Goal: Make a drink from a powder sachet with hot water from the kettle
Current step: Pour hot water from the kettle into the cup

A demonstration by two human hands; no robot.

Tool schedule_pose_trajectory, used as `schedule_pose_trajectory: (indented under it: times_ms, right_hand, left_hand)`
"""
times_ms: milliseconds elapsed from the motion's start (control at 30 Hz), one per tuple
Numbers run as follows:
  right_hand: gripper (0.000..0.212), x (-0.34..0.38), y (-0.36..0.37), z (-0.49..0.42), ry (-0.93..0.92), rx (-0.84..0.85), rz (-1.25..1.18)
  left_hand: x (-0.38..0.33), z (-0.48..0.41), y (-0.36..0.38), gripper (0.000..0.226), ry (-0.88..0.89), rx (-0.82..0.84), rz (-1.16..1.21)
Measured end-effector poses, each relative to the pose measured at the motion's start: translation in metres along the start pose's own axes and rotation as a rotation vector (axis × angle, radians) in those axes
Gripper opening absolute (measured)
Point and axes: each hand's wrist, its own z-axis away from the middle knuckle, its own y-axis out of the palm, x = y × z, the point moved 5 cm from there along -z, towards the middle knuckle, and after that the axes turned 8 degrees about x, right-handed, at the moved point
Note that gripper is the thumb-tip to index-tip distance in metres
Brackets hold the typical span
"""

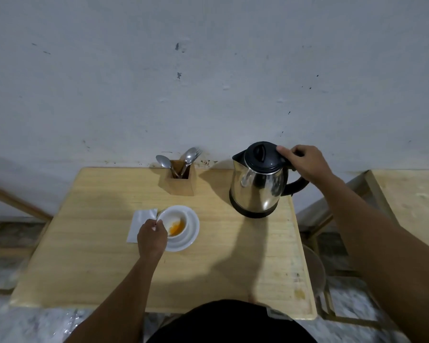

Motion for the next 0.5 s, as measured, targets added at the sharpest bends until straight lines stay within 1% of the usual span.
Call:
schedule_pose_trajectory:
  times_ms: [133, 233, 367, 500]
  right_hand:
    - [0.077, -0.009, 0.000, -0.006, 0.000, 0.065, -0.001]
    - [0.085, -0.012, 0.001, -0.011, -0.024, 0.060, -0.034]
    - [0.082, -0.017, 0.003, -0.011, -0.084, -0.018, -0.087]
    - [0.079, -0.013, 0.004, -0.011, -0.121, -0.058, -0.104]
  left_hand:
    - [-0.003, 0.002, 0.000, 0.036, -0.014, 0.013, -0.011]
    - [-0.002, 0.003, -0.001, 0.037, -0.020, 0.030, -0.012]
    - [-0.006, 0.006, -0.002, 0.039, -0.002, 0.029, -0.025]
    - [-0.008, 0.008, -0.003, 0.040, 0.002, 0.044, -0.028]
